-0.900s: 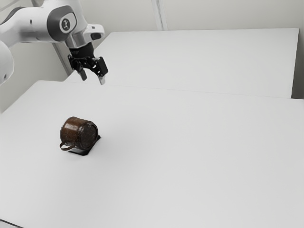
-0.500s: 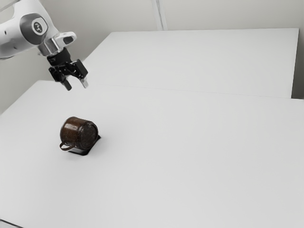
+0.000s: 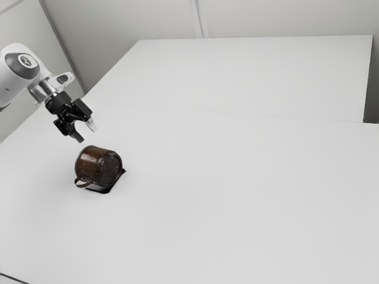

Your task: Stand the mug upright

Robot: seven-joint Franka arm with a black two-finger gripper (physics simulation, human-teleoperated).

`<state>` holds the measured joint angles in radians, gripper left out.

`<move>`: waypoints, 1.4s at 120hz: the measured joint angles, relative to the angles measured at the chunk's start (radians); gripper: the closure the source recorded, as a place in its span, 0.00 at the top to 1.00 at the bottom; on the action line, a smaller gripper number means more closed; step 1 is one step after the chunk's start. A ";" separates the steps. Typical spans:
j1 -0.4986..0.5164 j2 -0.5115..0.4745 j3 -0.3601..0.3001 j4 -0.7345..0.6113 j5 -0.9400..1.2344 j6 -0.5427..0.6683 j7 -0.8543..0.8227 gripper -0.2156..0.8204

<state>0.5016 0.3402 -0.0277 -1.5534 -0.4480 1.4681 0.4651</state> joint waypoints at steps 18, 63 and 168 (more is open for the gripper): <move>0.041 0.038 -0.001 0.015 -0.004 -0.004 0.041 0.77; 0.086 0.150 0.010 0.045 -0.029 0.027 0.114 0.77; 0.050 0.073 0.011 -0.114 -0.159 0.027 0.167 0.28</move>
<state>0.5520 0.4130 -0.0169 -1.6679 -0.6072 1.4956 0.6321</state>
